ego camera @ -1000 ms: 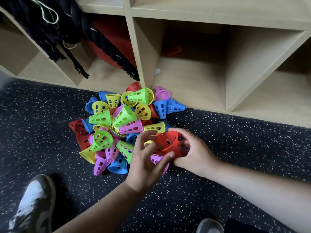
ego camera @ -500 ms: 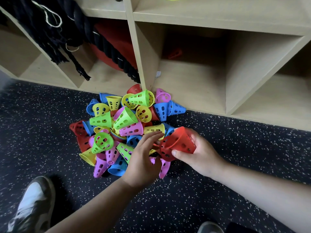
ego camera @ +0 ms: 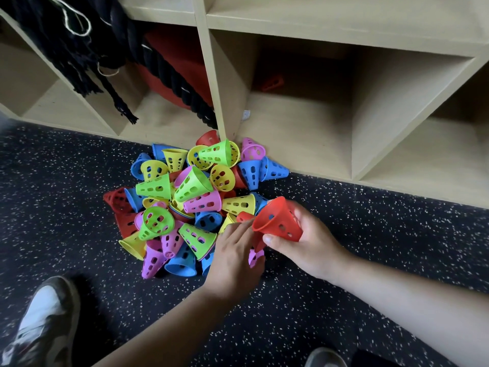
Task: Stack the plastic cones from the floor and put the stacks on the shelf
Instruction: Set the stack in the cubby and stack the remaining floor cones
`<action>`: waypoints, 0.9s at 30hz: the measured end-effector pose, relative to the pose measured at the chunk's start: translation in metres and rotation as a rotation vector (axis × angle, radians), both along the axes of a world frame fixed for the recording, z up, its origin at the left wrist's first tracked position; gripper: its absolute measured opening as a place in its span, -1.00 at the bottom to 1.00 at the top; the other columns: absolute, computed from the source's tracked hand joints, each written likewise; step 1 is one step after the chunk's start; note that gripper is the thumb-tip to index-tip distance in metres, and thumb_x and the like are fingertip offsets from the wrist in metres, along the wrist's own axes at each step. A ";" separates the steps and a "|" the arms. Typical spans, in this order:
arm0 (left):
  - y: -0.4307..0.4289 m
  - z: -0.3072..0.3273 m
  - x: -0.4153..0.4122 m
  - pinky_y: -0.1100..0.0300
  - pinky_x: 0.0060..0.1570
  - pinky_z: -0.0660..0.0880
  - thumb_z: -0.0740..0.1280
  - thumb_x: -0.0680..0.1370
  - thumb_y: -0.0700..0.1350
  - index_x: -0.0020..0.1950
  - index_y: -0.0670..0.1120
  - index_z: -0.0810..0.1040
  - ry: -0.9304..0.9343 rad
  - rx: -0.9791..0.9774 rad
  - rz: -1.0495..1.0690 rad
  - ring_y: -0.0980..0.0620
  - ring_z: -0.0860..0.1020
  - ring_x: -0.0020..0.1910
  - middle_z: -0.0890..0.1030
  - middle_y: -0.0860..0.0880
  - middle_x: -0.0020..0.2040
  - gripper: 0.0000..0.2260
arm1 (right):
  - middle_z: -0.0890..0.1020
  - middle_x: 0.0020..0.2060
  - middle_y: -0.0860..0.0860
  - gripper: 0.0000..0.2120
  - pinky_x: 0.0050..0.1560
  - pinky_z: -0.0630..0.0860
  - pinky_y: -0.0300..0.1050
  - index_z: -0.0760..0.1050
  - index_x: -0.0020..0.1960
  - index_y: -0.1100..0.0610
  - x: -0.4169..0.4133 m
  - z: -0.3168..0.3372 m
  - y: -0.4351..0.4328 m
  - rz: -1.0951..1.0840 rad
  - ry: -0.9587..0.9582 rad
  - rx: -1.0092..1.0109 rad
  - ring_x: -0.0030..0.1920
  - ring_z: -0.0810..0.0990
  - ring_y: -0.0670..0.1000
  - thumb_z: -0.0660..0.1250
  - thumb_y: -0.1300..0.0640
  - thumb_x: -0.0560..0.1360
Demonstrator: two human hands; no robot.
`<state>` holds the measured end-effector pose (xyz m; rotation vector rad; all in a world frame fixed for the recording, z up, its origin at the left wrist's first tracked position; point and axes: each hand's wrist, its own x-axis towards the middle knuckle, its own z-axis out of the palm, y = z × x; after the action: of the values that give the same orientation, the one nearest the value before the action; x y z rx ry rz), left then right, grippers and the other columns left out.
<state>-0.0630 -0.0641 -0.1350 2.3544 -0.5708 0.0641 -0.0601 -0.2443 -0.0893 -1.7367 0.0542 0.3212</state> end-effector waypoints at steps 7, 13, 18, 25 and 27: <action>0.002 0.002 0.012 0.18 0.02 0.40 0.38 0.32 -0.36 0.26 -0.09 0.50 -0.102 -0.045 -0.056 0.00 0.42 0.01 0.55 0.06 0.13 -0.48 | 0.70 0.02 -0.04 -0.59 0.03 0.55 -0.27 0.49 0.22 -0.03 0.001 0.006 0.001 -0.024 -0.014 0.059 0.02 0.68 -0.09 0.51 0.18 0.43; 0.012 0.012 0.022 0.10 0.11 0.42 0.08 0.34 -0.28 0.35 -0.14 0.52 -0.090 0.017 -0.183 -0.02 0.43 0.07 0.54 0.01 0.27 -0.42 | 0.70 0.04 -0.07 -0.56 0.07 0.56 -0.24 0.47 0.25 -0.08 0.002 0.010 -0.003 0.008 -0.001 0.022 0.04 0.68 -0.09 0.50 0.19 0.46; 0.017 0.007 0.031 0.10 -0.03 0.36 0.35 0.51 -0.19 0.27 -0.01 0.53 -0.189 0.099 -0.142 -0.03 0.46 0.03 0.58 0.09 0.23 -0.67 | 0.70 0.02 -0.08 -0.57 0.05 0.56 -0.23 0.47 0.26 -0.05 0.001 0.012 -0.001 0.029 -0.012 0.017 0.02 0.69 -0.08 0.50 0.16 0.45; 0.018 0.005 0.031 0.09 -0.07 0.41 0.42 0.42 0.17 0.11 0.01 0.58 -0.176 0.087 -0.064 0.03 0.51 -0.01 0.63 0.12 -0.03 -0.64 | 0.70 0.03 -0.01 -0.58 0.10 0.59 -0.15 0.49 0.24 -0.04 0.003 0.020 0.001 0.041 -0.050 0.072 0.04 0.68 -0.03 0.48 0.07 0.42; 0.018 0.009 0.029 0.09 -0.12 0.48 0.42 0.40 0.20 0.15 0.01 0.59 -0.087 0.037 -0.015 0.07 0.53 -0.07 0.64 0.13 -0.03 -0.58 | 0.69 0.03 0.06 -0.65 0.07 0.62 -0.04 0.50 0.20 -0.04 0.006 0.024 -0.001 0.038 -0.063 0.134 0.05 0.67 0.05 0.46 0.08 0.44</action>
<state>-0.0340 -0.0461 -0.1258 2.3921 -0.6364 0.1507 -0.0543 -0.2454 -0.0654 -1.6155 -0.0455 0.2910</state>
